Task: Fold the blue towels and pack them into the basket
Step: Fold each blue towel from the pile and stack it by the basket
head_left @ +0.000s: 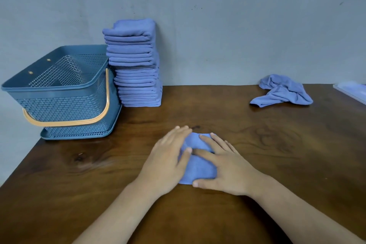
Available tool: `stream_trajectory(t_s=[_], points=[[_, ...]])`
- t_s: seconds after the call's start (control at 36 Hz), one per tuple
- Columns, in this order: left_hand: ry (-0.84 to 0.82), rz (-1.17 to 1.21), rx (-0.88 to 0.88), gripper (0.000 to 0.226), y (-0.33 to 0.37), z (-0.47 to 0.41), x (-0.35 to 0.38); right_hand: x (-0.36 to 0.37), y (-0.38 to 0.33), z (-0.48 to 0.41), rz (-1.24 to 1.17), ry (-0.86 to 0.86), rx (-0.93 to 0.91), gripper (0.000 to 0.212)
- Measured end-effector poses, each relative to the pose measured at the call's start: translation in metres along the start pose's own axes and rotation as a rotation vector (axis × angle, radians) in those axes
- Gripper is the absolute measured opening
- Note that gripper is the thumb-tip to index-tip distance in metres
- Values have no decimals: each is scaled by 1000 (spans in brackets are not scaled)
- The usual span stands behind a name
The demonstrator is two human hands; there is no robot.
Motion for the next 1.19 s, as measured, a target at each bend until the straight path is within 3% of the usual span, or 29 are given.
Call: stream_trajectory(t_s=[0.08,0.19,0.25,0.31,0.39,0.47,0.58,0.69,0.81,0.94,1.08,1.19], points=[[-223,-204,-79,60,-6,12,19,4,-2,1,0,1,10,89],[-269,-281,-156,63,-15,24,24,-1,6,6,-209,35,-24,78],[-270,-285,-157,64,-14,25,23,-4,12,7,-369,180,43,66],[-274,-238,-158,64,-15,25,22,-6,20,8,-348,375,204,53],[-76,21,-219,61,-18,23,11,-9,27,4,-120,411,427,44],[144,248,-404,52,-25,21,1,-10,27,-3,-132,333,510,41],[110,272,-520,53,-25,19,1,-14,22,-14,-374,319,548,22],[81,380,-564,61,-18,12,2,-25,3,-15,-827,383,458,16],[165,674,-638,61,0,1,-5,-49,-22,-12,-974,461,325,15],[192,1201,-627,49,30,-20,-17,-97,-50,-11,-1081,515,153,33],[363,996,-328,33,55,-29,-57,-139,-66,-15,-1033,577,75,36],[586,793,-264,15,60,-36,-90,-159,-79,-23,-1091,594,53,25]])
Point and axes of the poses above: each hand's wrist, its own z-axis away from the middle knuckle, its own x-axis out of the palm, y = z × x, the point moved 3 cm from there along -z, towards the middle knuckle, and after that the axes turned 2 degrees about y, right-handed, at the moved point
